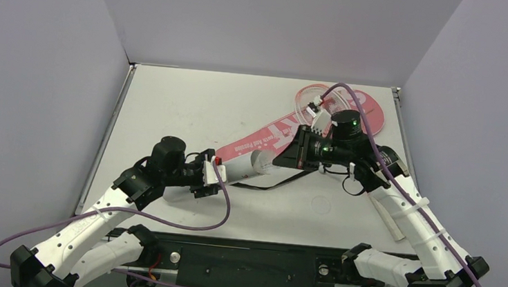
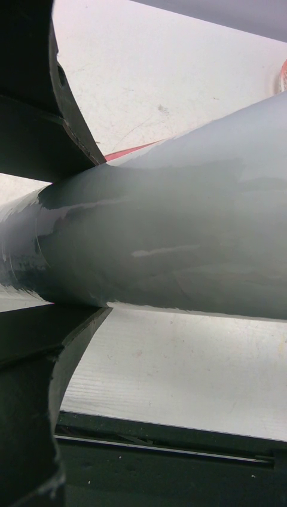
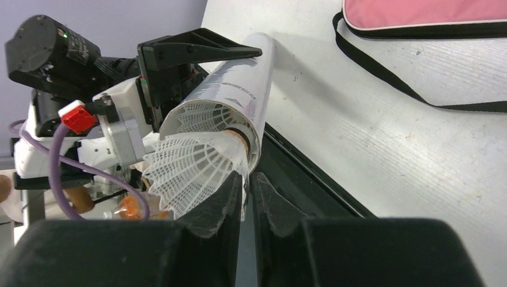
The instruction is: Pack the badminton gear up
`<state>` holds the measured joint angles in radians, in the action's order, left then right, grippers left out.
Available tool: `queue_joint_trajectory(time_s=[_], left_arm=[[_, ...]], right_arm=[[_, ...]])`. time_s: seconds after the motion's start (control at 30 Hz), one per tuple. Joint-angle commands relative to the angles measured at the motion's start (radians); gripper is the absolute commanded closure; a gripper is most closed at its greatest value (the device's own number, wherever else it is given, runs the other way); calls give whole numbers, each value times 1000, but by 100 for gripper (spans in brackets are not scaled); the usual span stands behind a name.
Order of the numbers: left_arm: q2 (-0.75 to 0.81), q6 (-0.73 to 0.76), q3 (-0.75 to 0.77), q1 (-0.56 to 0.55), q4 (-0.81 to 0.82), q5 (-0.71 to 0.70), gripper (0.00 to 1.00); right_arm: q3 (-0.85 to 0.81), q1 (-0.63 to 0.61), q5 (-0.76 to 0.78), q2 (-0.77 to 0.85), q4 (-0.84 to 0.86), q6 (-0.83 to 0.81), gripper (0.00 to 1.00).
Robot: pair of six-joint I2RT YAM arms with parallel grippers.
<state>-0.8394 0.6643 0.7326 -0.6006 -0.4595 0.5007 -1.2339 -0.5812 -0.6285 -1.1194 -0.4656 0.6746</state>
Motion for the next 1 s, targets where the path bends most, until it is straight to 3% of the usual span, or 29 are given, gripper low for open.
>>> queue_joint_trajectory(time_s=[0.0, 0.07, 0.2, 0.53, 0.97], left_arm=[[15, -12, 36, 4, 68, 20, 85], [16, -12, 38, 4, 68, 19, 85], [16, -13, 40, 4, 68, 18, 85], [15, -15, 41, 4, 72, 18, 85], [6, -17, 61, 4, 81, 19, 85]], right_arm=[[-12, -41, 56, -32, -1, -33, 79], [-7, -59, 82, -45, 0, -36, 64], [-3, -78, 98, -66, 1, -52, 54], [-5, -88, 183, -68, -80, -118, 53], [-63, -184, 247, -193, -85, -138, 54]])
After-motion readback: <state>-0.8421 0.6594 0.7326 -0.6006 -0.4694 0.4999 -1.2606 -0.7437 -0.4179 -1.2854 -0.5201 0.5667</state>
